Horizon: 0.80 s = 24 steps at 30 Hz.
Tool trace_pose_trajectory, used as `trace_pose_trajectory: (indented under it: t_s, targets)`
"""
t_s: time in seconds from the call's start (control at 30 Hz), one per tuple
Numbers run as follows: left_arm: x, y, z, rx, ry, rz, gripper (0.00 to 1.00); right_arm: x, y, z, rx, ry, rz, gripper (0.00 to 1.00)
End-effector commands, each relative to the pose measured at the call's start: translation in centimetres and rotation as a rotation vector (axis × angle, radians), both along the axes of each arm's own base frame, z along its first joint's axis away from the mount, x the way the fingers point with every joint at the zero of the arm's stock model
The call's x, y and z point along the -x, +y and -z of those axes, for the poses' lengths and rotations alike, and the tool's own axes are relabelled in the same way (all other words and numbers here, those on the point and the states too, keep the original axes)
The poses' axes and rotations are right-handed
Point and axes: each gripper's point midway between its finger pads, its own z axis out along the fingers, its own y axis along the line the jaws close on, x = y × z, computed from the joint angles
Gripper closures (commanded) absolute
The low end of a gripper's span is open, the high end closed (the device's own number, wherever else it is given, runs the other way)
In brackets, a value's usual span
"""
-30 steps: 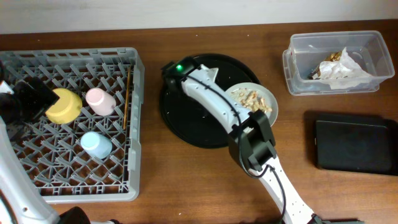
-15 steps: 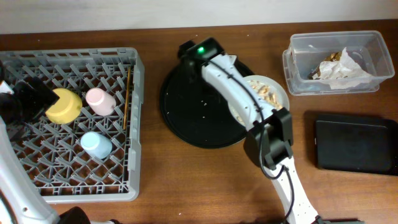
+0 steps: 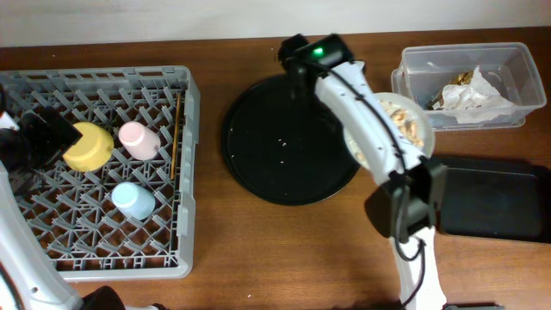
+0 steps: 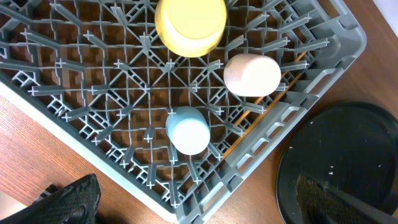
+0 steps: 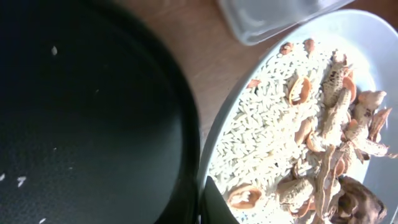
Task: Sort waste into correct bins and load items into the dishwasher rack
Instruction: 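Slide the white plate right off the tray and lift it, then tilt the plate over the black bin to dump the food scraps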
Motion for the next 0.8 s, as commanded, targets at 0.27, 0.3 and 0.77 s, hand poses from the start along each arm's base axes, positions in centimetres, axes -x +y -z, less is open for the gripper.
trace_pose_trajectory:
  t_s: [0.27,0.3,0.77]
  targets:
    - [0.0,0.1,0.0,0.005,-0.004,-0.012,0.0,2.8,-12.5,-0.6,-0.05,0.081,0.297,0.96]
    - [0.0,0.1,0.0,0.005,-0.004,-0.012,0.0,3.0,-13.3,-0.6,-0.077,0.082,0.329,0.96]
    - [0.0,0.1,0.0,0.005,-0.004,-0.012,0.0,4.4,-24.4,0.7,-0.568,0.036,0.605,0.96]
